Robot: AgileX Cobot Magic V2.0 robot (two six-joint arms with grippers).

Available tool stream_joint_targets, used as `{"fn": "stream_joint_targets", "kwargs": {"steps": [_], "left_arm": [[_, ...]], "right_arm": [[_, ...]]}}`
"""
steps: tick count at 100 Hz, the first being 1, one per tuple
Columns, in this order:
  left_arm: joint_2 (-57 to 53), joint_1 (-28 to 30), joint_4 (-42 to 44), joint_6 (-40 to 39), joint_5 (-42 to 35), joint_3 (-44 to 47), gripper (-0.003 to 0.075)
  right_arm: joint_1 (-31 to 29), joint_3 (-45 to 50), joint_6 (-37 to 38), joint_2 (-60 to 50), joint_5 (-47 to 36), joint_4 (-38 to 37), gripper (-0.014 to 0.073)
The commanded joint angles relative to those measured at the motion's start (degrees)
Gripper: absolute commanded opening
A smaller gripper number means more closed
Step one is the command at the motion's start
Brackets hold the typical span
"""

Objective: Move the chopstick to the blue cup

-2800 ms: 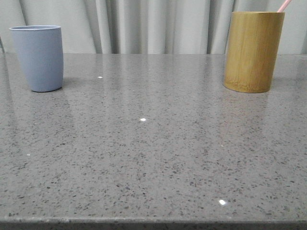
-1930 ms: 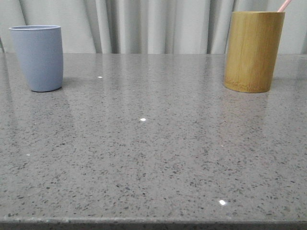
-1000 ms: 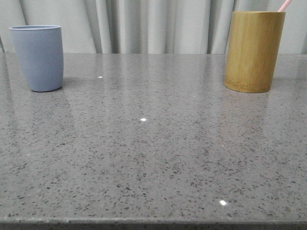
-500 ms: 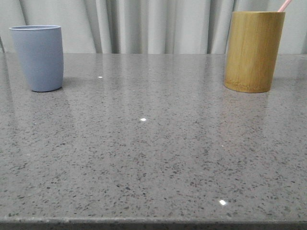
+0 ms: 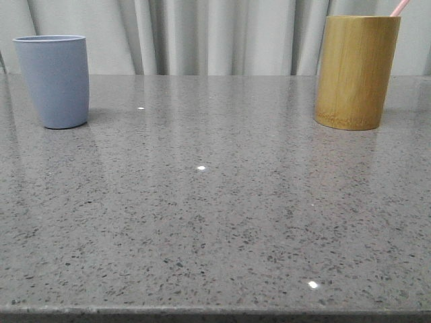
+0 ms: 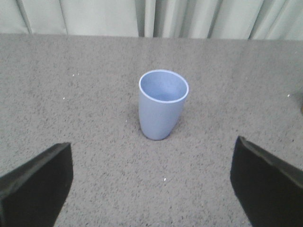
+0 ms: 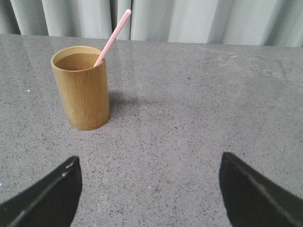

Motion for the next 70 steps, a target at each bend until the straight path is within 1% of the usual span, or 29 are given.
{"fn": "stream_joint_targets", "kwargs": {"steps": [1, 19, 61, 70], "left_arm": [[1.37, -0.56, -1.99, 0.13, -5.32, -2.50, 0.0660], [8.28, -0.56, -3.12, 0.23, -3.97, -7.08, 0.0660], [34.06, -0.56, -3.60, 5.47, -3.88, -22.50, 0.0660], [38.83, -0.56, -3.90, 5.54, -3.75, -25.28, 0.0660]], "right_arm": [[-0.25, -1.78, -0.30, 1.13, -5.51, -0.42, 0.0603], [-0.25, -1.78, -0.30, 1.13, -7.83, -0.42, 0.0603], [-0.25, -1.78, -0.30, 1.13, -8.26, -0.42, 0.0603], [-0.25, -1.78, -0.30, 1.13, -8.26, -0.42, 0.0603]]}}
